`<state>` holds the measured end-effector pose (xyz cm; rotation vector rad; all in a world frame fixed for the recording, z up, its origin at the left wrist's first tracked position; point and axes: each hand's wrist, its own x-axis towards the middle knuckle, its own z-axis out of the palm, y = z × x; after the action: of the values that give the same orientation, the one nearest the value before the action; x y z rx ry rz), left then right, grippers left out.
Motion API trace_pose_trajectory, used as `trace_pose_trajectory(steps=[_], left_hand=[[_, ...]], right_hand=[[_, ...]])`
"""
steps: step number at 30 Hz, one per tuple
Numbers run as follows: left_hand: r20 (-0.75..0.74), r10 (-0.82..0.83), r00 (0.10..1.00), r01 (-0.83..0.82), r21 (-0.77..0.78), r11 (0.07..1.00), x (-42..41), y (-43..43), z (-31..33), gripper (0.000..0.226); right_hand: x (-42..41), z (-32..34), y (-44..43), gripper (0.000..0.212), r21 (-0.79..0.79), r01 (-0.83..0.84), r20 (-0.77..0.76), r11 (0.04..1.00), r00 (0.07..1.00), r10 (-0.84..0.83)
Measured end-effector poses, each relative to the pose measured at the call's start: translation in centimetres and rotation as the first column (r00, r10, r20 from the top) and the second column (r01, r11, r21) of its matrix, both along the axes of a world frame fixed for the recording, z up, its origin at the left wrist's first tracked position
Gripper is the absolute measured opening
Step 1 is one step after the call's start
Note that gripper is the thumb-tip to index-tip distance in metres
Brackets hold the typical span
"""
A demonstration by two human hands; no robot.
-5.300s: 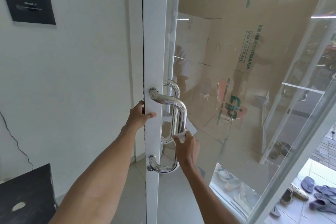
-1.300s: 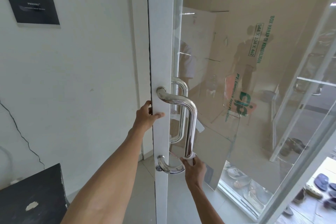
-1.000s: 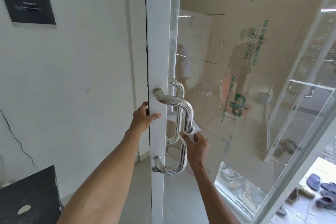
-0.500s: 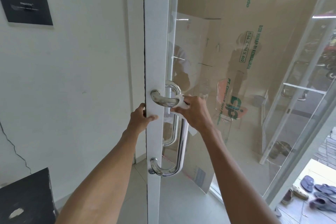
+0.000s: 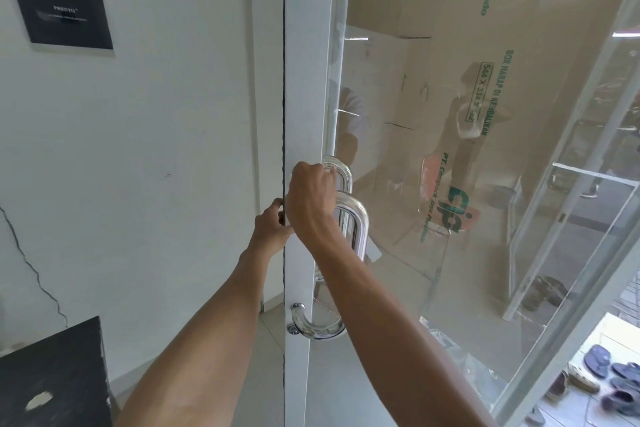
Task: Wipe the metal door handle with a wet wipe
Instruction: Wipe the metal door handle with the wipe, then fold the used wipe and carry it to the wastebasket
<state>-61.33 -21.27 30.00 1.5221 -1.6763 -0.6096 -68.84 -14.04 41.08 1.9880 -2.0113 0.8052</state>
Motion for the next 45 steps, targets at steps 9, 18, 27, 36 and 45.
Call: trace_pose_trajectory(steps=[9, 18, 27, 36, 45], left_hand=[[0.069, 0.073, 0.995, -0.073, 0.004, 0.997, 0.0, -0.9, -0.5, 0.017], [0.094, 0.056, 0.994, -0.058, 0.012, 0.998, 0.0, -1.8, -0.7, 0.029], [-0.033, -0.011, 0.999, 0.013, 0.059, 0.998, 1.2, -1.6, -0.7, 0.045], [-0.572, 0.129, 0.810, -0.010, 0.206, 0.978, 11.1, -0.6, -1.8, 0.032], [-0.733, 0.217, 0.645, -0.042, 0.250, 0.967, 18.0, 2.6, -2.8, 0.026]], right_hand=[[1.3, -0.6, -1.4, 0.030, -0.044, 0.060, 0.022, 0.997, 0.998, -0.059], [1.1, -1.2, -2.1, 0.042, -0.150, 0.045, -0.001, 0.988, 0.999, -0.046], [2.8, 0.1, -2.9, 0.018, -0.306, -0.153, 0.137, 0.940, 0.970, 0.202], [8.6, -1.4, -5.7, 0.043, -0.172, -0.344, 0.593, 0.923, 0.712, 0.376], [14.5, -8.5, -7.2, 0.024, 0.110, -0.419, 0.805, 0.901, 0.570, 0.167]])
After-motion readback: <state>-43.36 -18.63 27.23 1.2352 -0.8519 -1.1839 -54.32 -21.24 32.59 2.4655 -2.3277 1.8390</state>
